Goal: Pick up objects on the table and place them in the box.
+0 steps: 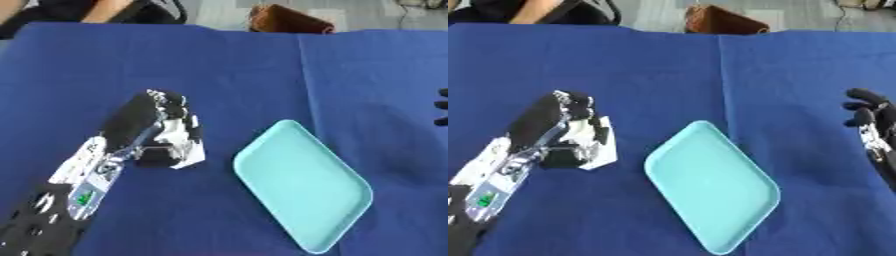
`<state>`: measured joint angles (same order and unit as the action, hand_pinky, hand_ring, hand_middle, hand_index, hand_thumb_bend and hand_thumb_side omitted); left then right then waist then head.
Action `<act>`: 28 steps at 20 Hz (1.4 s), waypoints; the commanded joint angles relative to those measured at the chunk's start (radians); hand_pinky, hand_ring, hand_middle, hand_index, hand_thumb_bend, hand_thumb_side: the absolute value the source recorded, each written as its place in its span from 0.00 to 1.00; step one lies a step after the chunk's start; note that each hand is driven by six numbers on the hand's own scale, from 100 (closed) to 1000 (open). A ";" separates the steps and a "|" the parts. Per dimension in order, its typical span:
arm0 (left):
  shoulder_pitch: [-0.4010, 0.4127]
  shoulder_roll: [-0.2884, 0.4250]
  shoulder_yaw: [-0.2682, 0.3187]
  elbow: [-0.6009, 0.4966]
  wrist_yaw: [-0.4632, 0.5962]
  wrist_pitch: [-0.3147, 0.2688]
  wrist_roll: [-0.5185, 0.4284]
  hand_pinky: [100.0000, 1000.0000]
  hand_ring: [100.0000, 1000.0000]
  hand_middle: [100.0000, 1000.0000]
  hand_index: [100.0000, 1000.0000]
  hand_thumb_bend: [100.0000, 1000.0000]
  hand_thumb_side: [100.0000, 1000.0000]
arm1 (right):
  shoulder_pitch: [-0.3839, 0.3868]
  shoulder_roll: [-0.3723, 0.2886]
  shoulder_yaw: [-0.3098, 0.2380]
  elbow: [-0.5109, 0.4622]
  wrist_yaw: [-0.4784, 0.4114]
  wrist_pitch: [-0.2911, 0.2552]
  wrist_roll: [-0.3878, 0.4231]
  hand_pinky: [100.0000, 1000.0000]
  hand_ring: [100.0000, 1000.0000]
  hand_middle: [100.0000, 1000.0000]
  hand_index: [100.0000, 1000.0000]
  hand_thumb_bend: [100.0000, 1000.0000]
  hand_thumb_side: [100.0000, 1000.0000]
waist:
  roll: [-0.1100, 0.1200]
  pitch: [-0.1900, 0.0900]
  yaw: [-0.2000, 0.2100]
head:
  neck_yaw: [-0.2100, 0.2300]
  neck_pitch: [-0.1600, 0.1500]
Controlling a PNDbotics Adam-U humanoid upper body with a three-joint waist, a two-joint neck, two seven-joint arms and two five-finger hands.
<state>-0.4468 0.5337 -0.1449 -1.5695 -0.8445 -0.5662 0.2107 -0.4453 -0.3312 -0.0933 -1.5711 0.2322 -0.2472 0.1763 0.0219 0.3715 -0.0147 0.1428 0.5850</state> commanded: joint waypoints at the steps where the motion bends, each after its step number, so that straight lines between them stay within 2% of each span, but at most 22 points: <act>1: 0.016 0.033 -0.016 -0.053 0.026 -0.006 -0.068 0.00 0.00 0.00 0.00 0.00 0.48 | -0.007 -0.013 -0.005 -0.014 0.000 -0.004 -0.001 0.67 0.81 0.84 0.91 0.00 0.83 | -0.003 -0.016 0.003 | -0.002 -0.009; 9: 0.018 0.096 -0.006 -0.305 0.109 0.016 -0.240 0.00 0.00 0.00 0.00 0.00 0.41 | -0.001 -0.016 -0.007 -0.013 0.002 -0.003 -0.002 0.67 0.81 0.84 0.91 0.00 0.83 | 0.003 -0.022 0.008 | -0.007 -0.004; 13: 0.008 0.129 -0.009 -0.395 0.143 0.026 -0.298 0.00 0.00 0.00 0.00 0.00 0.43 | 0.001 -0.017 -0.007 -0.012 0.003 -0.003 -0.001 0.67 0.81 0.84 0.91 0.00 0.83 | 0.006 -0.025 0.009 | -0.009 -0.003; 14: 0.005 0.136 -0.011 -0.411 0.152 0.027 -0.310 0.00 0.00 0.00 0.00 0.00 0.38 | 0.002 -0.018 -0.007 -0.012 0.003 -0.003 -0.001 0.67 0.81 0.84 0.91 0.00 0.83 | 0.006 -0.026 0.009 | -0.009 -0.003; 15: 0.003 0.140 -0.013 -0.421 0.161 0.026 -0.321 0.00 0.00 0.00 0.00 0.00 0.46 | 0.002 -0.018 -0.007 -0.012 0.003 -0.003 -0.001 0.67 0.81 0.84 0.91 0.00 0.83 | 0.007 -0.026 0.009 | -0.009 -0.003; 16: -0.003 0.143 -0.015 -0.426 0.169 0.021 -0.330 0.00 0.00 0.00 0.00 0.00 0.29 | 0.002 -0.018 -0.006 -0.012 0.002 -0.003 -0.001 0.67 0.81 0.84 0.91 0.00 0.83 | 0.007 -0.027 0.009 | -0.009 -0.003; 20: -0.027 0.148 -0.020 -0.430 0.191 -0.004 -0.354 0.00 0.00 0.00 0.00 0.00 0.19 | 0.002 -0.018 -0.006 -0.012 0.003 -0.003 0.000 0.67 0.81 0.84 0.91 0.00 0.83 | 0.009 -0.028 0.007 | -0.008 -0.002; 28: -0.077 0.148 -0.034 -0.431 0.214 -0.037 -0.355 0.00 0.00 0.00 0.00 0.00 0.19 | 0.002 -0.017 -0.003 -0.010 0.003 -0.004 0.003 0.67 0.81 0.84 0.91 0.00 0.84 | 0.012 -0.029 0.000 | -0.004 -0.002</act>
<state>-0.5092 0.6562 -0.1797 -1.9813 -0.6407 -0.5971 -0.1474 -0.4369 -0.3313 -0.0933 -1.5706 0.2325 -0.2481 0.1777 0.0335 0.3703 -0.0147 0.1416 0.5857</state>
